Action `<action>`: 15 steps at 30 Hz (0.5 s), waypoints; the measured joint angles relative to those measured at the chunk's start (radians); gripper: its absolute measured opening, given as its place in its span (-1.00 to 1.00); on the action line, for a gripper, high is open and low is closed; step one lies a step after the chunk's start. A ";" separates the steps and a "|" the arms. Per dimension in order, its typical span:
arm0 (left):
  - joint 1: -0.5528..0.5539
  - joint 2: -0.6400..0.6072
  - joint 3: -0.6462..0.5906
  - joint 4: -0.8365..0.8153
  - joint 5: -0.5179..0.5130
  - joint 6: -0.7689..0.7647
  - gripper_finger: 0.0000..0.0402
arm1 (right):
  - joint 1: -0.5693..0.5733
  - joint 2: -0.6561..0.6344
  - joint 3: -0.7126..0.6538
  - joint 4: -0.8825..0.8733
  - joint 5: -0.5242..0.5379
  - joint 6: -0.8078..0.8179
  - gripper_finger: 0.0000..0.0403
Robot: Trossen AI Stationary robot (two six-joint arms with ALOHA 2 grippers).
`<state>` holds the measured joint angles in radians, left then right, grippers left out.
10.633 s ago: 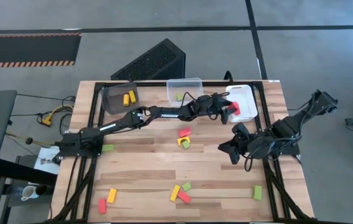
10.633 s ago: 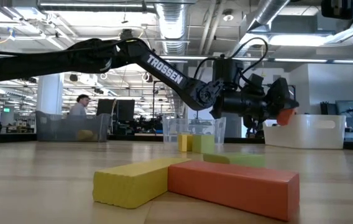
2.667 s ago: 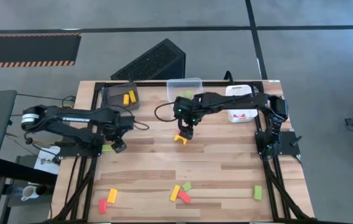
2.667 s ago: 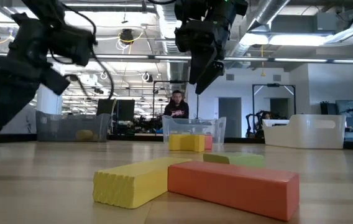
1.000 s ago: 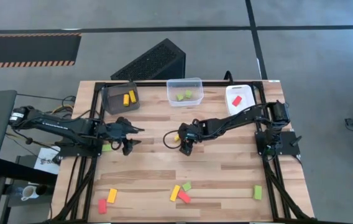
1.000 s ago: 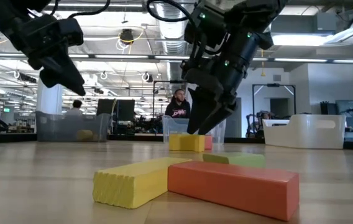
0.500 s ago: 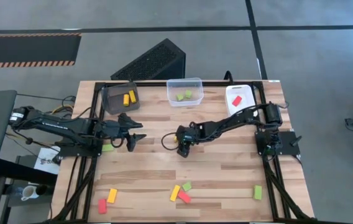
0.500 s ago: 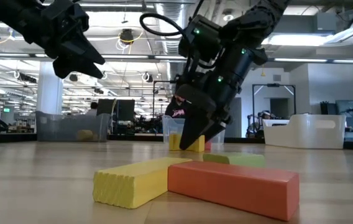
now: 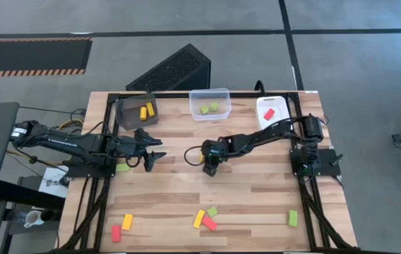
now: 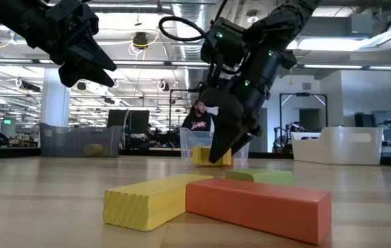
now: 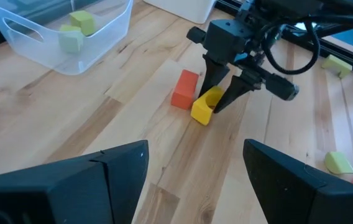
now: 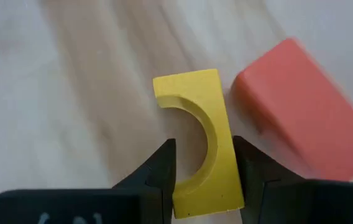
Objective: Sort & place blocks by color
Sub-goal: Put the yellow block into the black bin
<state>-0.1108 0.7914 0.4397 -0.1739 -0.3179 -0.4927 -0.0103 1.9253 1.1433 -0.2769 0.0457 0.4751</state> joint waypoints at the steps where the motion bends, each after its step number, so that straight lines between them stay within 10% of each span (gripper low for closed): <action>1: 0.000 0.000 0.000 0.001 0.006 0.001 0.22 | -0.003 -0.009 0.006 -0.011 -0.022 0.000 -0.39; 15: 0.005 0.062 0.000 0.133 0.059 -0.058 0.36 | -0.006 -0.159 0.166 0.089 -0.035 -0.030 -0.35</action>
<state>-0.1055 0.8533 0.4400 -0.0408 -0.2584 -0.5509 -0.0158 1.7662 1.3095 -0.1874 0.0105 0.4453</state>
